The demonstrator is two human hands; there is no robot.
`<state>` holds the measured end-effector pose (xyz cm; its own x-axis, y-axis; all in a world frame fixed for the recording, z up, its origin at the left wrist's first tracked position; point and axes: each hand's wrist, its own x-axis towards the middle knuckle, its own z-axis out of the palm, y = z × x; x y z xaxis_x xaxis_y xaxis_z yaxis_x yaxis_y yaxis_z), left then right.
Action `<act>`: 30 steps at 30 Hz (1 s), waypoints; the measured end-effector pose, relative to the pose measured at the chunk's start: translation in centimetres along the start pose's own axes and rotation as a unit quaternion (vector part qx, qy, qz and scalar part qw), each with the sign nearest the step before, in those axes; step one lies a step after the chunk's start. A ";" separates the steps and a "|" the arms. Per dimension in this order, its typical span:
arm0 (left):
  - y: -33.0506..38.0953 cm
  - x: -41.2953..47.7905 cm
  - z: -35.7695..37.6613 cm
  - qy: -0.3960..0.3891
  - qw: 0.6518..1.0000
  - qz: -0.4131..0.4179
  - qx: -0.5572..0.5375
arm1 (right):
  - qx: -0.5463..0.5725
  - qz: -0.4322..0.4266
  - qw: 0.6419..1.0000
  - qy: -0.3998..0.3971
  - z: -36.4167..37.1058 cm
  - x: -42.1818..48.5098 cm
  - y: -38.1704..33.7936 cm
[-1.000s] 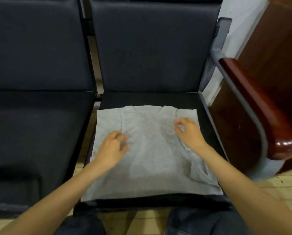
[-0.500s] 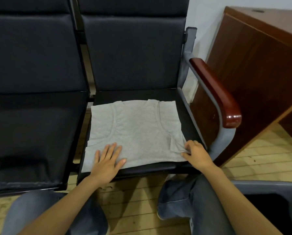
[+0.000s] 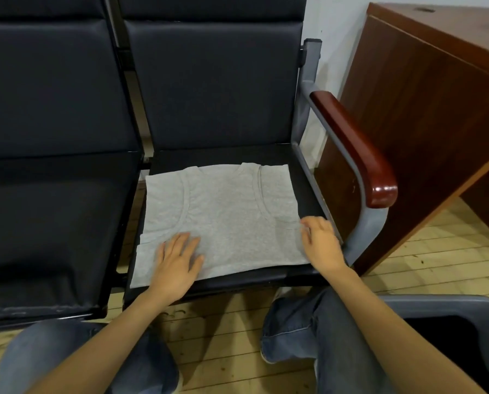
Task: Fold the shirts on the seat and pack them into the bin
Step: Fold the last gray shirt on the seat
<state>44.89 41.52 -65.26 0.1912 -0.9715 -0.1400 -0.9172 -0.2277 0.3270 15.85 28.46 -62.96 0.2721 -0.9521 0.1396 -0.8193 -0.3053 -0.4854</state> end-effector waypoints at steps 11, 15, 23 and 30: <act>-4.7 2.1 -0.3 -0.064 0.994 -0.042 0.072 | -0.191 -0.021 0.939 -0.285 5.1 2.1 -2.3; -5.6 2.3 -1.2 -0.110 0.990 -0.066 0.058 | -0.203 -0.013 0.932 -0.300 4.8 1.6 -3.0; -7.3 1.4 -3.2 0.104 0.976 -0.145 -0.122 | -0.019 -0.157 0.956 -0.247 8.5 5.3 -14.2; -8.5 1.6 -3.7 0.036 0.952 -0.245 -0.178 | -0.115 -0.221 0.911 -0.329 16.5 12.2 -23.6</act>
<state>54.26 41.62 -64.83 0.6008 -0.7419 -0.2976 -0.5380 -0.6507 0.5360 46.87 24.32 -64.00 0.7828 -0.5419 -0.3060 -0.6196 -0.7243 -0.3025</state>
